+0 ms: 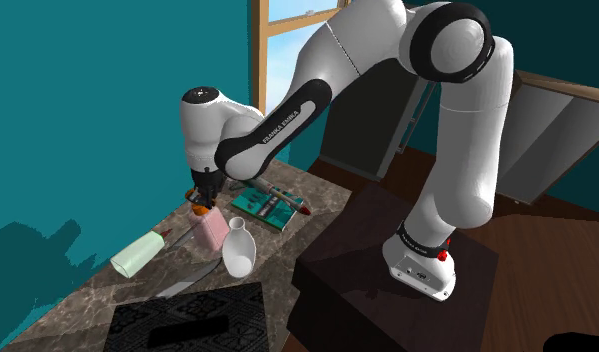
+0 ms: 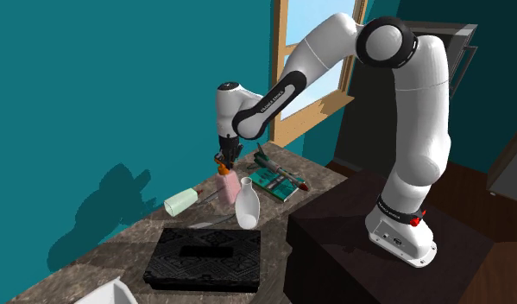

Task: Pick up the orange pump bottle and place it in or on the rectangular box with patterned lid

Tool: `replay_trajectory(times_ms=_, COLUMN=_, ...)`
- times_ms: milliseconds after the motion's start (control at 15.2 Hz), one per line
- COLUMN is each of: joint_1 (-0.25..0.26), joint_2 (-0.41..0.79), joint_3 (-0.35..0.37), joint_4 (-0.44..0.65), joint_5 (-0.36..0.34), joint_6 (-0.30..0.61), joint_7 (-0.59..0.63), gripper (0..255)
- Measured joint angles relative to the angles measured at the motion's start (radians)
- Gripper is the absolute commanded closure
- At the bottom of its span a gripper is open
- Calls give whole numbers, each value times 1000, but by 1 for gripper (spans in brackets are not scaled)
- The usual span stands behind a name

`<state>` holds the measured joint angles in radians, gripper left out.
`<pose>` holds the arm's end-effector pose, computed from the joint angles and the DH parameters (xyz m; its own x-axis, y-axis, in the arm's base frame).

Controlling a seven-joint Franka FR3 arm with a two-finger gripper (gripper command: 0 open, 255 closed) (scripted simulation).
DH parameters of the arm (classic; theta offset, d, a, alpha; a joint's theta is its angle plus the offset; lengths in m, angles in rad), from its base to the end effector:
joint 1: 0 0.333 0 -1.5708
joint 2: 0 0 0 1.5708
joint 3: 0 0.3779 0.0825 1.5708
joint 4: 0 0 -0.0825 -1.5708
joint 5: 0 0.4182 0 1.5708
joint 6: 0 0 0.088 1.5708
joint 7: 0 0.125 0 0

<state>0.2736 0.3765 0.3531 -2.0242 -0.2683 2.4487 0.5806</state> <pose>0.5374 0.3727 0.2947 0.9716 0.2163 0.0957 0.2166 -0.9762 0.0078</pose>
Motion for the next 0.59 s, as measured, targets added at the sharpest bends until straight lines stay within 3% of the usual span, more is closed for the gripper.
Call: replay_trajectory(times_ms=594, joint_1=-19, joint_2=-80, joint_3=25, joint_4=21, joint_5=53, joint_6=-95, joint_7=-40, gripper=255)
